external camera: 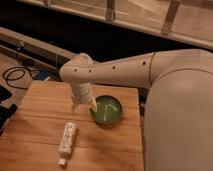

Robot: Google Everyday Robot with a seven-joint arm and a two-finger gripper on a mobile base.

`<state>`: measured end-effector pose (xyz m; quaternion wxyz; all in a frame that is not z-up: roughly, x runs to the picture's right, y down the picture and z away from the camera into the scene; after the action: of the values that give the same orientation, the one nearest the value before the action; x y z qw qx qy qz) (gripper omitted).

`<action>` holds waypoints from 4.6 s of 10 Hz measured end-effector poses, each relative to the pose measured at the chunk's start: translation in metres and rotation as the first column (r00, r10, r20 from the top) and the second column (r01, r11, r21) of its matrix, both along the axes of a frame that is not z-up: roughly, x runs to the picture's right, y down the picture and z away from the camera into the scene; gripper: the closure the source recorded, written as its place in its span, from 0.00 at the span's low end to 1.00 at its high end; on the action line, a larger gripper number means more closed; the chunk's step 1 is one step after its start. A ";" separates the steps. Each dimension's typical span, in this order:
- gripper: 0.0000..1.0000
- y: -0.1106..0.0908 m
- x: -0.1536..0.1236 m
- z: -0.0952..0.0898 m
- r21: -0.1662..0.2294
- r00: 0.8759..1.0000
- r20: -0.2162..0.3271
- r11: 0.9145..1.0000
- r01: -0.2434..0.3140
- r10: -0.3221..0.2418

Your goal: Place the bottle in the ceramic bowl

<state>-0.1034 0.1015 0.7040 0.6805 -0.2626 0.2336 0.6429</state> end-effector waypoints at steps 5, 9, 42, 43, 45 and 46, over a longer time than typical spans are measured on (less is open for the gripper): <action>0.35 0.000 0.000 0.000 0.000 1.000 0.000 1.000 0.000 0.000; 0.35 0.000 0.000 0.000 0.000 1.000 -0.001 1.000 0.001 -0.001; 0.35 0.128 -0.116 0.071 -0.130 0.995 0.016 0.987 0.097 -0.096; 0.35 0.130 -0.112 0.076 -0.139 0.995 0.000 0.985 0.099 -0.100; 0.35 0.139 -0.104 0.090 -0.164 0.994 -0.020 0.981 0.106 -0.111; 0.35 0.142 -0.103 0.094 -0.173 0.993 -0.022 0.979 0.112 -0.118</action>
<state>-0.2064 0.2436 0.7983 0.6876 -0.2961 0.3136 0.5842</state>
